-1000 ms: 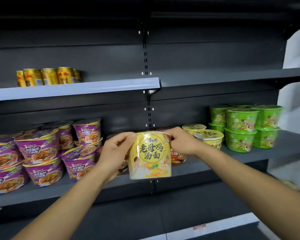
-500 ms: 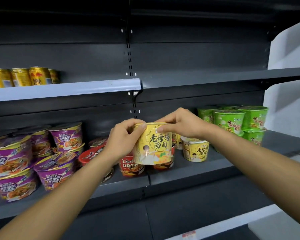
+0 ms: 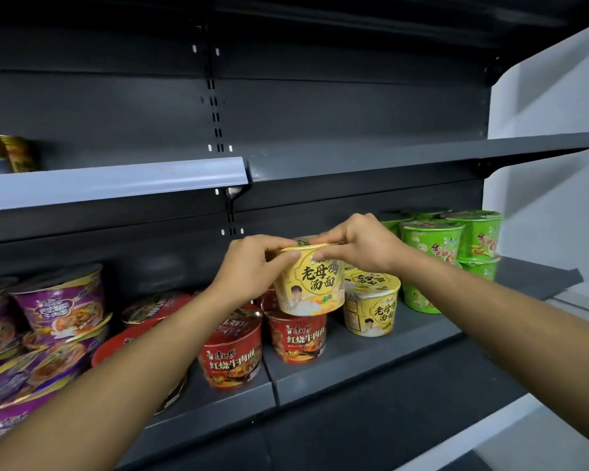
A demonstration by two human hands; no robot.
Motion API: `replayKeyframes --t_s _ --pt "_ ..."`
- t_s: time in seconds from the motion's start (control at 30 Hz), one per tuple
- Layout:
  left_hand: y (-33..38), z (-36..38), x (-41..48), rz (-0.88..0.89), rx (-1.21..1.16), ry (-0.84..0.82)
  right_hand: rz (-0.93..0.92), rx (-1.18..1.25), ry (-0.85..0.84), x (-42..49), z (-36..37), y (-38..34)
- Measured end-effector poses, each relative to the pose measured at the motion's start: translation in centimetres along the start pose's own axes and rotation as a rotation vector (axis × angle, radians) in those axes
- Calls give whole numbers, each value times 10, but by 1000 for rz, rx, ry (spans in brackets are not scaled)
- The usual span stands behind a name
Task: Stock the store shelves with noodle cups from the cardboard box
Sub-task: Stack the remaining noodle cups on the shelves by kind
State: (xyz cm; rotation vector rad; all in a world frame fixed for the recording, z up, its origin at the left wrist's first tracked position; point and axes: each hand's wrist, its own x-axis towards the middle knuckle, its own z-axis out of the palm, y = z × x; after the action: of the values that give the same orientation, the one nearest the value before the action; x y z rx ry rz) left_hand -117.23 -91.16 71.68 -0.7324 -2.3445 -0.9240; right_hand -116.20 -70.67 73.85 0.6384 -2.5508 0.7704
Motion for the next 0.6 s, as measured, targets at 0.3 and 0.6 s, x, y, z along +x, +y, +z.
replayKeyframes --t_s 0.3,0.6 --pt "-17 49 55 -13 25 60 -44 -73 -31 41 -11 58" --pt "-25 94 110 -72 124 50 -35 -57 -44 84 -17 126"
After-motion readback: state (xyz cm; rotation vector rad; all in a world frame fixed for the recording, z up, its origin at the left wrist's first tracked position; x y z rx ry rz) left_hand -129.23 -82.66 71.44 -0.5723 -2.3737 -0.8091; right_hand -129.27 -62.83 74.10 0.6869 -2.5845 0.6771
